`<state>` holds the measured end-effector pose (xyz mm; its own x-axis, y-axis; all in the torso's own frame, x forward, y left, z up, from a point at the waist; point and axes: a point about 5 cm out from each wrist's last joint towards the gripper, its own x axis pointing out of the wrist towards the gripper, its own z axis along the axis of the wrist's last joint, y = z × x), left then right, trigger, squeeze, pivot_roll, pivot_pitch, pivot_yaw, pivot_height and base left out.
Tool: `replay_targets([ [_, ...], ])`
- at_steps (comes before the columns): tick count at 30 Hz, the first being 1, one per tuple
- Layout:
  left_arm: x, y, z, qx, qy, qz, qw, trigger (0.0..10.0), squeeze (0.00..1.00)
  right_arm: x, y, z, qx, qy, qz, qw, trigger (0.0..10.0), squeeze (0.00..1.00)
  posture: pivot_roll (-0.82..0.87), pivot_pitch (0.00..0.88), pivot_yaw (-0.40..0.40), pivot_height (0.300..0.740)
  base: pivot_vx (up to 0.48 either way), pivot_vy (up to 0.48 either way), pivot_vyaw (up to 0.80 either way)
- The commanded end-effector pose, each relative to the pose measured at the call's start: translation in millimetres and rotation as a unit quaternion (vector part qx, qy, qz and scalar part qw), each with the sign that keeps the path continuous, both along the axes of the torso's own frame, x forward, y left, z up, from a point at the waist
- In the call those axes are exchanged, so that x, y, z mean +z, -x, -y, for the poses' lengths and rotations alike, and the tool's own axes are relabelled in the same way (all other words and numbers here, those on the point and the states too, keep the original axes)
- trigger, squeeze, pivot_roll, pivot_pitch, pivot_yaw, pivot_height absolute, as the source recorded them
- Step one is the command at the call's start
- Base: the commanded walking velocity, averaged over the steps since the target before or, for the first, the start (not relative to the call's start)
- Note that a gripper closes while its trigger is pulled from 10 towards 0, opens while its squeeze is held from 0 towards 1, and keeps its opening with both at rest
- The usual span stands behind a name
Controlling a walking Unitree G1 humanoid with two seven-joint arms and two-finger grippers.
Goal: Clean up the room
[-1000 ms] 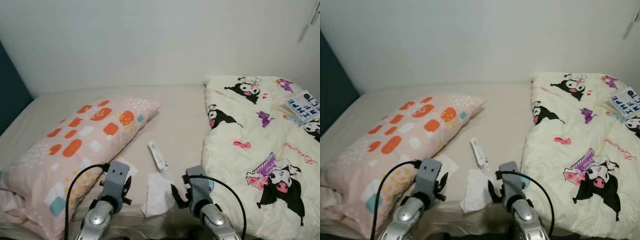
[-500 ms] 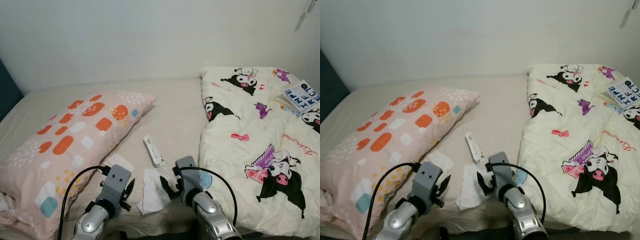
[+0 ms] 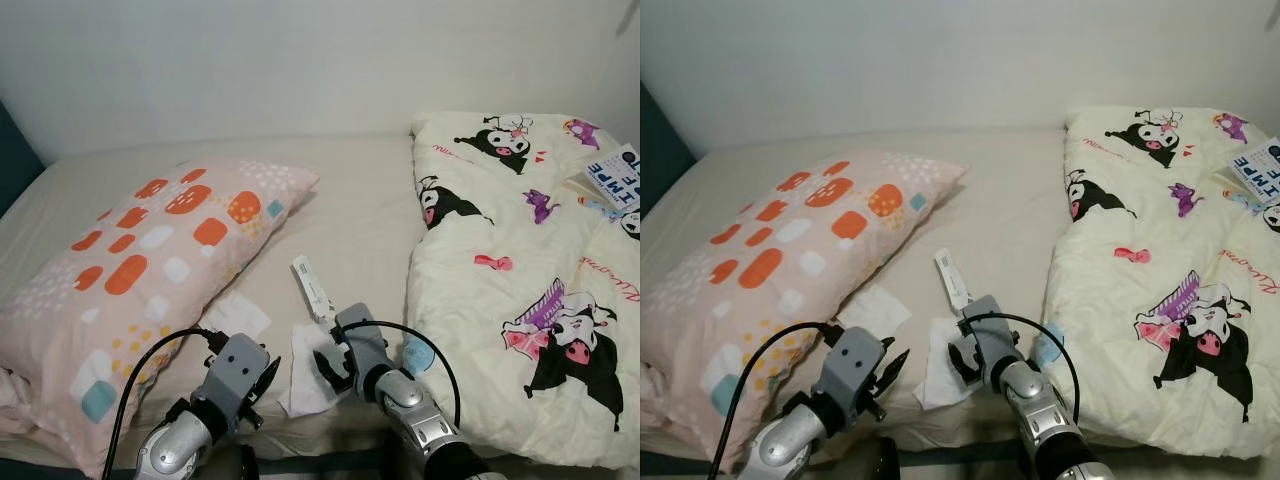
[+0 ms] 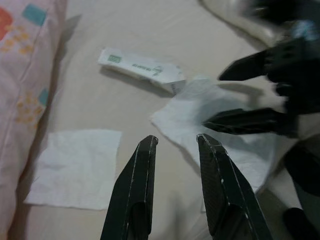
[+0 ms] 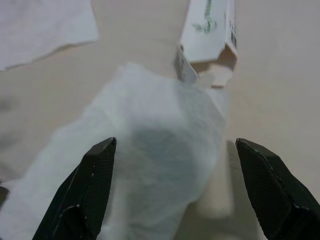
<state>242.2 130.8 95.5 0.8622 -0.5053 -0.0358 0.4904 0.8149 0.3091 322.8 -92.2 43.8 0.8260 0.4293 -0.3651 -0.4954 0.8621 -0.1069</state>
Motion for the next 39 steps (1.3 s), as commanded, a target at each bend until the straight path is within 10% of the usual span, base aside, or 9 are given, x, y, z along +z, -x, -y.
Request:
replay_targets([
  [1,-2,6.4,-1.9,-0.01,-0.021,-0.011,1.0,10.0,0.0,0,-2.1,-3.0,0.007,-0.004,-0.011,1.0,10.0,0.0,0.09,0.246,-0.012,0.586,0.0,0.0,0.0],
  [30,11,6.0,12.4,-0.054,-0.017,-0.003,0.998,10.0,0.0,1,-7.0,-17.1,0.05,-0.011,-0.041,0.998,10.0,0.0,0.1,0.217,-0.015,0.586,0.0,0.0,0.0],
  [32,12,5.8,13.4,-0.062,-0.015,-0.003,0.998,10.0,0.0,1,-7.2,-16.9,0.05,-0.009,-0.041,0.998,6.2,0.0,0.1,0.212,-0.017,0.586,0.0,0.0,0.0],
  [39,12,8.9,17.5,-0.079,-0.018,-0.007,0.997,10.0,0.0,-1,-6.5,-16.1,0.053,-0.004,-0.045,0.998,1.8,0.0,0.1,0.208,-0.018,0.586,0.0,0.0,0.0],
])
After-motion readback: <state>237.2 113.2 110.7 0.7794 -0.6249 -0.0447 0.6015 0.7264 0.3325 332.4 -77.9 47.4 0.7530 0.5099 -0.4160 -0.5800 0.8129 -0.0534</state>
